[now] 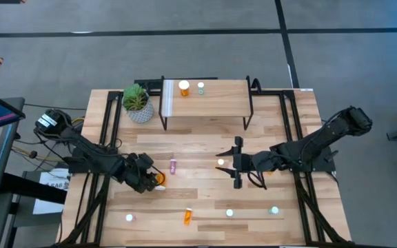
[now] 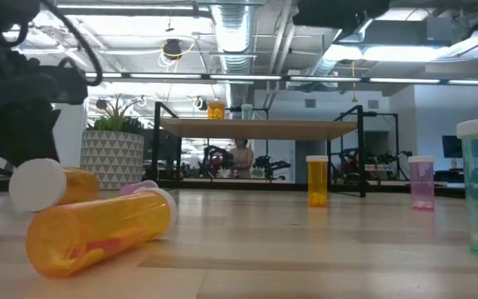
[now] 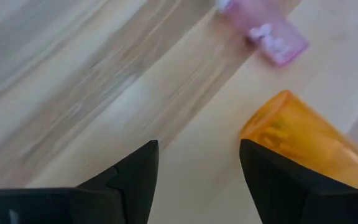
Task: Pick and place medicine bottles onto shelf by color
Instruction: Put the big orange pill bottle on the shelf aligned with the other big orange pill bottle
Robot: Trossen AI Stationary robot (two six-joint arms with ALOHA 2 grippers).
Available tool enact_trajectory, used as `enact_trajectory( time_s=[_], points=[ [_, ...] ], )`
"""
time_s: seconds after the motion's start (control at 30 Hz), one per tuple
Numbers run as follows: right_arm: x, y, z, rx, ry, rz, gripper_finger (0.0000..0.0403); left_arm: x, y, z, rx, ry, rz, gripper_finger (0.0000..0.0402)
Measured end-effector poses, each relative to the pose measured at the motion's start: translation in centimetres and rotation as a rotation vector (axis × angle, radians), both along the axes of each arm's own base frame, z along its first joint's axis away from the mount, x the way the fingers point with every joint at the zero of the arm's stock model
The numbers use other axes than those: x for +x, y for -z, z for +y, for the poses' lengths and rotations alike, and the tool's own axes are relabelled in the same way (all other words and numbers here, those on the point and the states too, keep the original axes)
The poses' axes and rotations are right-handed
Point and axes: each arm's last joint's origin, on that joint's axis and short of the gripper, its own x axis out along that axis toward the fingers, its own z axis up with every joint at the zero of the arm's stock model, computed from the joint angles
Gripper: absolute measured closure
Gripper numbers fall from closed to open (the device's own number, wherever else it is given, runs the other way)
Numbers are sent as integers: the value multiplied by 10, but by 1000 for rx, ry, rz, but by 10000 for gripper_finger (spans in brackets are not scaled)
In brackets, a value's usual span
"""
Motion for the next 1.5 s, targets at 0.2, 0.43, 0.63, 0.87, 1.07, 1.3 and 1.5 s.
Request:
enact_trajectory(
  time_s=[0.2,0.43,0.63,0.87,1.07,1.3,1.5],
  points=[
    [0,-2,0,-4,-4,-13,173,12,-2,-4,-26,58,-90,190],
    [10,0,7,-46,-113,-13,173,27,-4,-13,-55,187,-189,190],
    [48,7,23,-177,-156,94,173,29,-5,-15,-57,210,-213,190],
    [97,21,37,-352,-218,316,173,31,-27,-27,-68,310,-285,190],
    [137,38,36,-365,-326,463,173,12,-43,-30,25,293,-338,190],
    [170,58,40,-467,-402,560,173,-2,-15,-24,75,92,-130,190],
    [190,72,47,-532,-450,594,173,18,11,-30,34,121,-89,190]
  ],
)
